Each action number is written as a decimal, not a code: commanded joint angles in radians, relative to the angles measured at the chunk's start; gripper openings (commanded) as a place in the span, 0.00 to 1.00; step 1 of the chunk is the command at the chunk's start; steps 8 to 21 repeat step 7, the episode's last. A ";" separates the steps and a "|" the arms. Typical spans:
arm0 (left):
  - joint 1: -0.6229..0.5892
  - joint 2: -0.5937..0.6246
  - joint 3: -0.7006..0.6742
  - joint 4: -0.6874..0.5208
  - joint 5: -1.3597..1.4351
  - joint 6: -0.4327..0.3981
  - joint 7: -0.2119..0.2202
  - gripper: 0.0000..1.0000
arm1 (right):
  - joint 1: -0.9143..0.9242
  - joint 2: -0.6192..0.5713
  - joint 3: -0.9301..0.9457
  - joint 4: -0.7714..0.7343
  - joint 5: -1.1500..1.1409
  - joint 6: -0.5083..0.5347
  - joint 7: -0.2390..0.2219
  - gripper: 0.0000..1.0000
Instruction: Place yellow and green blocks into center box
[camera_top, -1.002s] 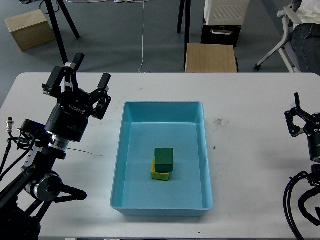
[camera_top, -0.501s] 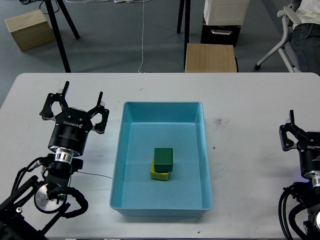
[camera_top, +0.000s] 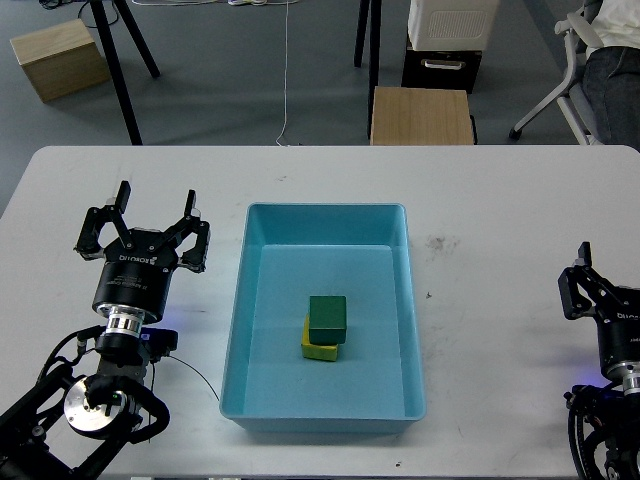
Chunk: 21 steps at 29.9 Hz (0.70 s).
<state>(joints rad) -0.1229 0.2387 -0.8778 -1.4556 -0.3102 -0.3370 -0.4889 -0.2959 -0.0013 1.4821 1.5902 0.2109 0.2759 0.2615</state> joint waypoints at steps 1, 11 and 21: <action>0.006 -0.002 0.005 -0.005 -0.030 0.010 0.000 0.87 | 0.000 -0.002 -0.037 -0.004 0.001 0.000 -0.001 0.99; 0.042 0.014 -0.010 -0.005 -0.050 0.026 0.000 0.87 | 0.011 -0.003 -0.063 -0.006 0.001 0.003 -0.004 0.99; 0.042 0.014 -0.010 -0.005 -0.050 0.026 0.000 0.87 | 0.011 -0.003 -0.063 -0.006 0.001 0.003 -0.004 0.99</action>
